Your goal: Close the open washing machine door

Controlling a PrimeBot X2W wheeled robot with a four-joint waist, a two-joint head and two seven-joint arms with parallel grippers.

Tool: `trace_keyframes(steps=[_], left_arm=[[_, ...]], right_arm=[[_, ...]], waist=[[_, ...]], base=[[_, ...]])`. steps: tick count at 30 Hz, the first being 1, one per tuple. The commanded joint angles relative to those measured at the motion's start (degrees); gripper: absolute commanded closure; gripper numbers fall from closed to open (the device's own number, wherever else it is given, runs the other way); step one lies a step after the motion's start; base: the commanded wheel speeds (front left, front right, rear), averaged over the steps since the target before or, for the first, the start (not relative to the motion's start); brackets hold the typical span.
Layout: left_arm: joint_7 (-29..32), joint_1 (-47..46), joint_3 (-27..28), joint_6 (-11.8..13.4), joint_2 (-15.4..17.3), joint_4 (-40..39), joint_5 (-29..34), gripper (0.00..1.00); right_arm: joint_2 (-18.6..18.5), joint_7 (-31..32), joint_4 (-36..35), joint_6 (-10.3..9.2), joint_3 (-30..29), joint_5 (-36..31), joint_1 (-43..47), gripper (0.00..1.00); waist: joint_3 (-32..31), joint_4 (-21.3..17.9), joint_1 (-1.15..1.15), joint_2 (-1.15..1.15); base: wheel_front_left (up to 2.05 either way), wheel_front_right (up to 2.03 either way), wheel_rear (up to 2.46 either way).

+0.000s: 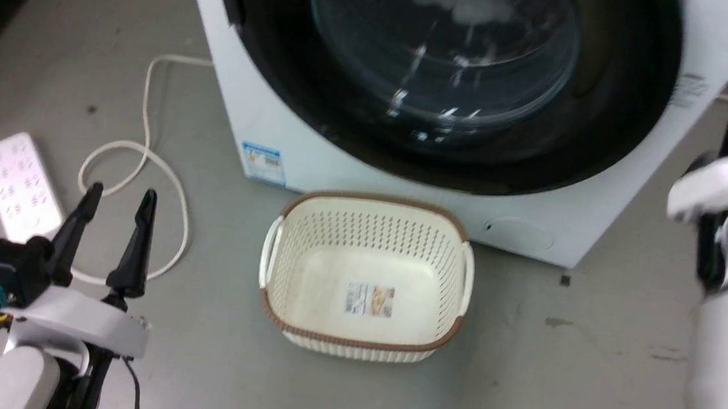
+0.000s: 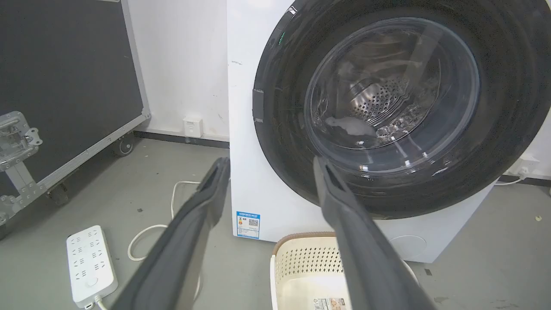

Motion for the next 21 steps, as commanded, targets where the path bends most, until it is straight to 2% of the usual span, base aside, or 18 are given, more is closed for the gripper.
trace_keyframes(steps=[1,5,11,21], left_arm=[[-0.26,1.50,0.03,0.54,-0.18,0.16,0.26,0.00],[-0.06,3.37,-0.19,1.58,-0.09,-0.13,0.56,0.00],[0.31,5.70,-0.03,3.26,0.23,-1.48,0.73,0.00],[0.89,6.65,-1.04,4.56,-0.33,-2.37,1.07,0.00]], right_arm=[[-0.14,-0.32,-2.47,0.03,2.03,1.74,4.74,1.00],[-0.14,0.22,-9.19,0.03,5.41,4.47,14.29,1.00],[-0.14,2.40,-19.46,0.03,9.16,5.14,27.60,1.00],[-0.14,4.74,-30.48,0.03,12.87,9.19,42.27,1.00]], waist=[[-3.76,-2.87,0.01,0.00],[-6.42,-5.14,0.01,0.00],[-8.29,-7.82,0.01,0.00],[-9.63,-8.17,0.01,0.00]], base=[[0.00,0.00,0.00],[0.00,0.00,0.00],[0.00,0.00,0.00],[0.00,0.00,0.00]])
